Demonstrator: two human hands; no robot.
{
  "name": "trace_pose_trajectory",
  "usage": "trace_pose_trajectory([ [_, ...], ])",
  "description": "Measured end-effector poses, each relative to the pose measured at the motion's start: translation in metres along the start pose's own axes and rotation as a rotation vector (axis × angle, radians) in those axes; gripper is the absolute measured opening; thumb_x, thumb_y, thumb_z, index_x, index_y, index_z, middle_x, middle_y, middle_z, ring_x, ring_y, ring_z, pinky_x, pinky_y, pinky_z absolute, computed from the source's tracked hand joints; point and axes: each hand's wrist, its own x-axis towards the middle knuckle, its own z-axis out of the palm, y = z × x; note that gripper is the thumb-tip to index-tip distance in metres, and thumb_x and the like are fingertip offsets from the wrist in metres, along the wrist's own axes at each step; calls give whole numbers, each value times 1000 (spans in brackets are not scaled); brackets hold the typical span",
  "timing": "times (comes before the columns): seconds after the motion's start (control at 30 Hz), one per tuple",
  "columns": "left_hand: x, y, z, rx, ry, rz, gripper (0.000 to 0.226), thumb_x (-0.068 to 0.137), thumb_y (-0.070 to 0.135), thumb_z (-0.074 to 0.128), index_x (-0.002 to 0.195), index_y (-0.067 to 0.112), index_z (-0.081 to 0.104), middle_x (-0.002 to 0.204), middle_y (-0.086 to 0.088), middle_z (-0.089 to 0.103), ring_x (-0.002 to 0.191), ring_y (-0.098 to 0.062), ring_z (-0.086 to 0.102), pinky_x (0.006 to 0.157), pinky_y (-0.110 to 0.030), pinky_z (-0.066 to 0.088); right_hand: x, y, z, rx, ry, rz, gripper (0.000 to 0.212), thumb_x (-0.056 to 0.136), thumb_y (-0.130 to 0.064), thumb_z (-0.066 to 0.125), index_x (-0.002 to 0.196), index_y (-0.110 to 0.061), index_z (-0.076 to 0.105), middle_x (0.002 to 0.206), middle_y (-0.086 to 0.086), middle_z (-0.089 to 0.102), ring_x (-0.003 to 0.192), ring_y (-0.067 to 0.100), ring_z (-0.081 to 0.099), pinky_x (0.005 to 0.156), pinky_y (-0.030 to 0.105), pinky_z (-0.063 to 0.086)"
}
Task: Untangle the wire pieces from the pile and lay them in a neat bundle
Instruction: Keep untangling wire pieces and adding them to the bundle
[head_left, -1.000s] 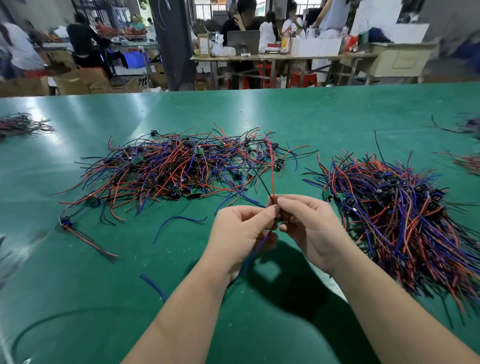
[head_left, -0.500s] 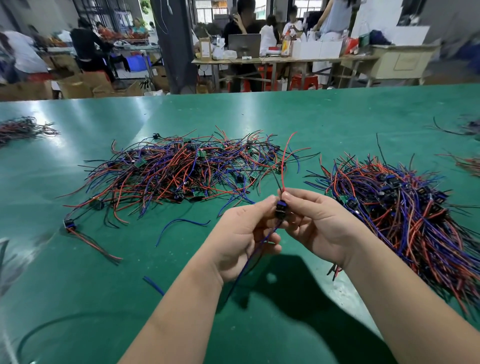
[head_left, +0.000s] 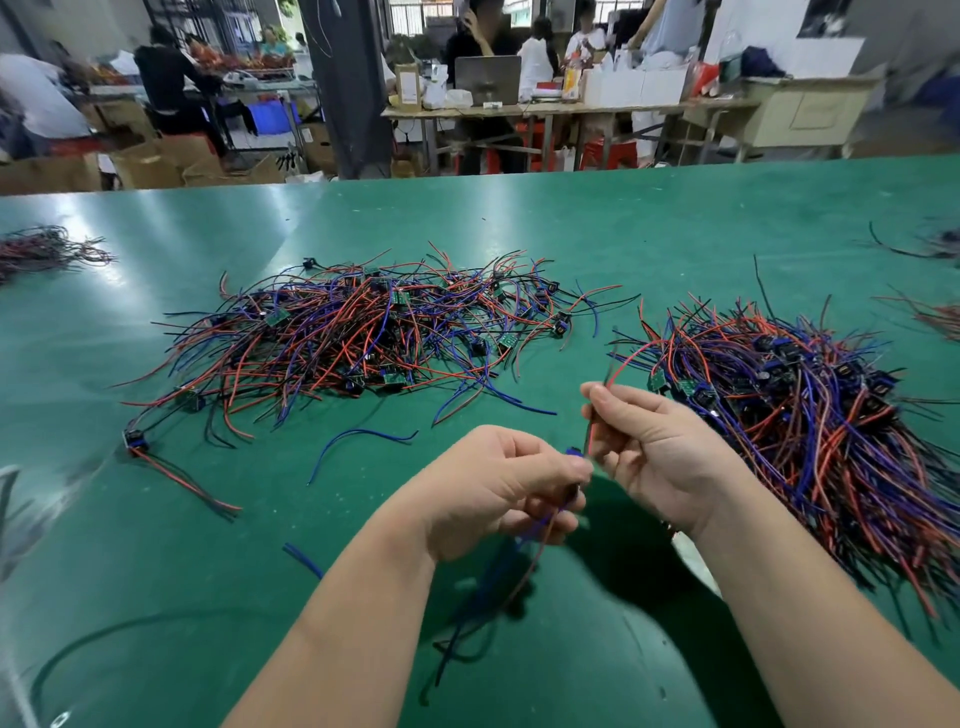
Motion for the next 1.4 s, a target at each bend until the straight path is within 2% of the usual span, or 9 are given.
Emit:
trace_pose_trajectory([
  [0.23,-7,-2,11,199,-263,-32,21,76,17,67,64,23,51,73,-2,68,57,-12,64,47,-15,45,2,-17,-12,132,265,-186,8,82,-3,66,79,-10,62,56,-1,63,43,4,53,38,13,38],
  [0.37,-7,-1,5,306,-263,58,19,71,16,69,66,21,52,78,-11,52,67,-19,41,57,-24,31,2,-17,-11,165,292,-197,14,85,-10,66,72,-11,59,52,-2,59,39,1,48,37,11,36],
  [0.57,-13,2,-2,146,-365,80,16,67,14,73,64,23,60,68,-3,55,49,-6,48,50,-15,41,3,-18,-14,312,206,-195,29,96,-30,51,79,-10,61,53,-4,61,45,2,56,42,11,42],
  [0.7,-10,9,-4,-197,-287,193,19,54,26,83,66,23,69,64,4,61,53,-10,55,53,-21,49,-1,-12,-9,286,140,-56,25,99,-17,43,85,-7,61,58,4,67,50,8,63,48,13,49],
  [0.83,-7,17,-6,-586,-77,244,16,68,37,76,65,22,72,62,7,65,58,-5,64,56,-19,52,-5,4,0,136,103,72,14,92,4,48,92,-5,59,58,8,66,45,9,60,45,14,49],
  [0.97,-3,19,-8,-867,190,201,18,60,36,70,63,18,72,70,9,72,57,-2,66,46,-15,49,-12,8,6,-12,-48,100,35,75,8,61,108,-5,58,66,10,67,50,12,63,49,15,52],
  [1.07,0,18,-6,-841,244,114,15,60,34,72,61,19,72,70,9,73,53,0,65,44,-13,47,-16,14,13,-110,-124,-45,51,59,-6,71,109,-15,65,72,3,67,54,8,61,52,14,49],
  [1.2,4,11,7,-651,190,-9,16,55,36,76,60,20,73,70,9,72,48,1,60,43,-11,45,-18,17,20,1,-154,-214,37,47,-21,77,84,-22,79,71,-5,69,56,3,57,57,11,46],
  [1.4,8,0,18,-403,185,-28,21,51,43,76,61,26,71,71,14,70,48,2,55,44,-12,42,-16,8,16,71,-45,-281,11,64,-15,65,65,-14,76,68,-4,71,53,3,56,54,13,48],
])
